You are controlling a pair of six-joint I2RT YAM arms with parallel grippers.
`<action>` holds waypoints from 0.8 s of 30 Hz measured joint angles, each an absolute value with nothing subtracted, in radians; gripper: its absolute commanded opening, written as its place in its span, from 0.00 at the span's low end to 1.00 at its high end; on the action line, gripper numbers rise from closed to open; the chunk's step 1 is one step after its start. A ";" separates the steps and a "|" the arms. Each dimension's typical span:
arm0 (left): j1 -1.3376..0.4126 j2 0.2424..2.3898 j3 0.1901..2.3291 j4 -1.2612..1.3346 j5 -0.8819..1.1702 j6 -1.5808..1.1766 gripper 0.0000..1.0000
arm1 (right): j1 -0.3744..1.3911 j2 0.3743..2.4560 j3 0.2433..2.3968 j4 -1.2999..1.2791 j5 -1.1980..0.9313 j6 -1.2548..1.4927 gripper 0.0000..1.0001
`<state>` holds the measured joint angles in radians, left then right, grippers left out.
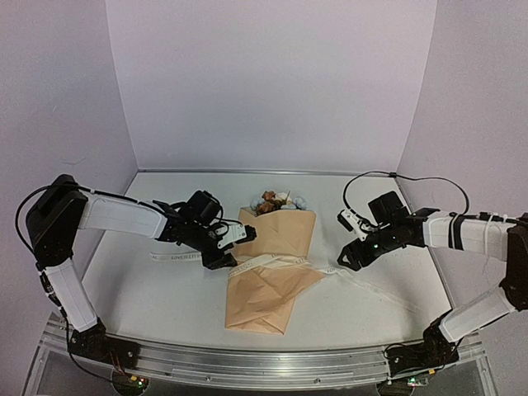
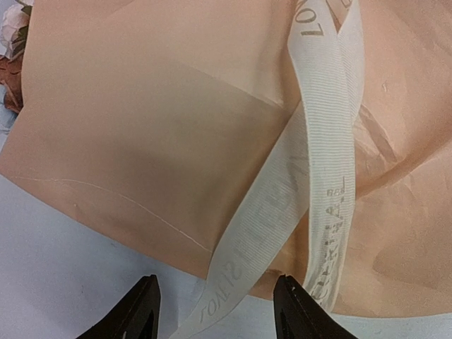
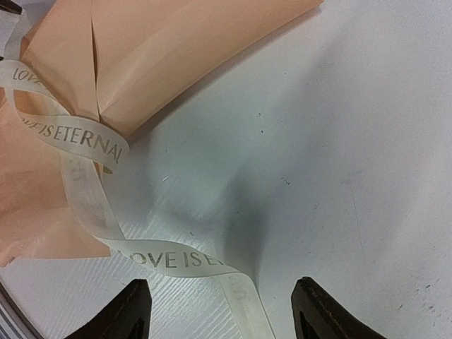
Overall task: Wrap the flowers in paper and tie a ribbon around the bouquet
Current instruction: Pick up the left side of the half-tied ribbon at the center of the board, then pick up the right side of the half-tied ribbon from the folded bouquet.
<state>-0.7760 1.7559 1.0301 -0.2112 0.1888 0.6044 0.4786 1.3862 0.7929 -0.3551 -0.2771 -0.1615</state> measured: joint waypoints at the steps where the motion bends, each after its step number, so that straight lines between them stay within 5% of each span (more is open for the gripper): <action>1: -0.776 1.766 1.034 -0.211 0.189 0.607 0.53 | 0.479 1.390 0.793 -0.354 -0.277 -0.161 0.70; 5: -0.776 1.795 1.046 -0.210 0.189 0.614 0.40 | 0.479 1.401 0.793 -0.349 -0.279 -0.161 0.70; 11: -0.776 1.804 1.054 -0.200 0.178 0.623 0.02 | 0.479 1.433 0.793 -0.336 -0.284 -0.167 0.70; 24: -0.766 1.673 0.935 -0.066 0.059 0.563 0.00 | 0.479 1.457 0.793 -0.322 -0.347 -0.201 0.71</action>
